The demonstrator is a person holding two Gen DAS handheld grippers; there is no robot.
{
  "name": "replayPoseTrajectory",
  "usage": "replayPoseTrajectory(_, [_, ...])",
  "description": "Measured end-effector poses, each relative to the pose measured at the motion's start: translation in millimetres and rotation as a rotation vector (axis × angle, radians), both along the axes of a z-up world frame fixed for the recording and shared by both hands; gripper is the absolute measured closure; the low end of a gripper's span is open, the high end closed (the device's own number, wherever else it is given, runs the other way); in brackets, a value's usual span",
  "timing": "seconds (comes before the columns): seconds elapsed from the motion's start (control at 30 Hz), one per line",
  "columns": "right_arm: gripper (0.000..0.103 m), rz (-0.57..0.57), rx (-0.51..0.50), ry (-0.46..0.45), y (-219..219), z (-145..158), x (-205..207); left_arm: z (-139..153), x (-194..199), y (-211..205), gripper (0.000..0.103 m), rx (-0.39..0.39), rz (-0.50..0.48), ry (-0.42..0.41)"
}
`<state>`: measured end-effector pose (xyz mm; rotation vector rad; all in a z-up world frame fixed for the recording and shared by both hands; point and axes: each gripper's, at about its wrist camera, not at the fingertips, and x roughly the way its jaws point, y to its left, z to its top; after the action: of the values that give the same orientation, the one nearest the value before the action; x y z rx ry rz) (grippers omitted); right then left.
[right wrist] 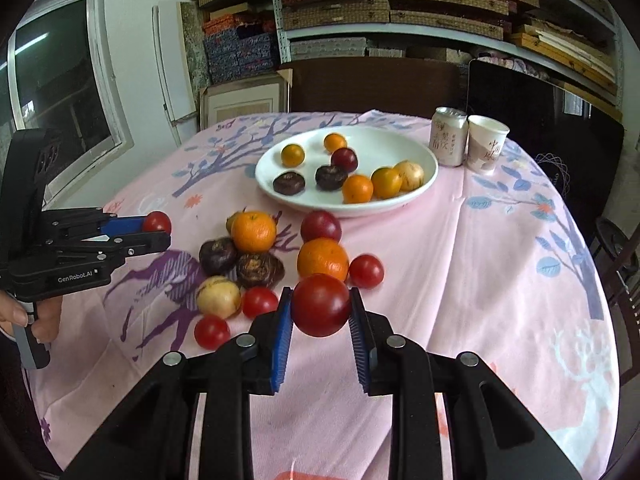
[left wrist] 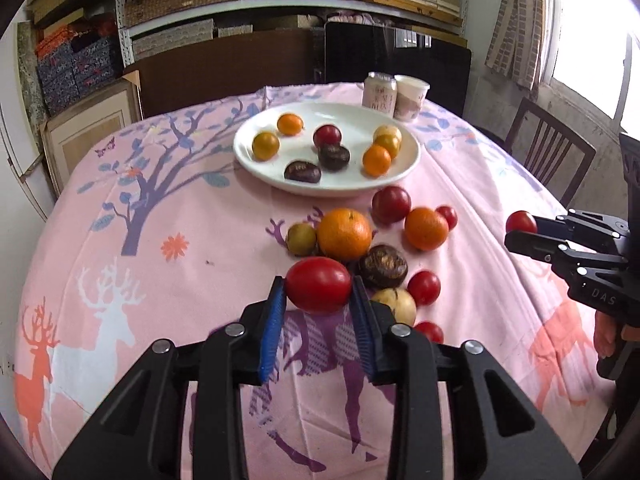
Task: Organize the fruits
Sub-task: 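Grasp a red tomato with the left tool while the right tool grasps a red tomato, then release both red tomatoes onto the white plate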
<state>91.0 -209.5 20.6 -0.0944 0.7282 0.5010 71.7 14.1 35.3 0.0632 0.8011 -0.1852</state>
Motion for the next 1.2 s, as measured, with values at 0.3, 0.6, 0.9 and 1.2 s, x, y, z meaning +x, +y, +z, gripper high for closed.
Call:
replayPoseTrajectory(0.3, [0.075,-0.085,0.068,-0.073,12,25,57,17,80,-9,0.072,-0.076,0.079,-0.021])
replayPoseTrajectory(0.6, [0.075,-0.017,0.05,0.043,59,-5,113,-14,136,-5,0.072,-0.097,0.15,0.038])
replayPoseTrajectory(0.9, [0.066,-0.039,0.055,0.084,68,-24,139,-29,162,0,0.061,-0.144,0.193,0.068])
replayPoseTrajectory(1.2, [0.059,-0.026,0.041,0.076,41,-15,105,-16,130,0,0.03,-0.067,0.167,0.025])
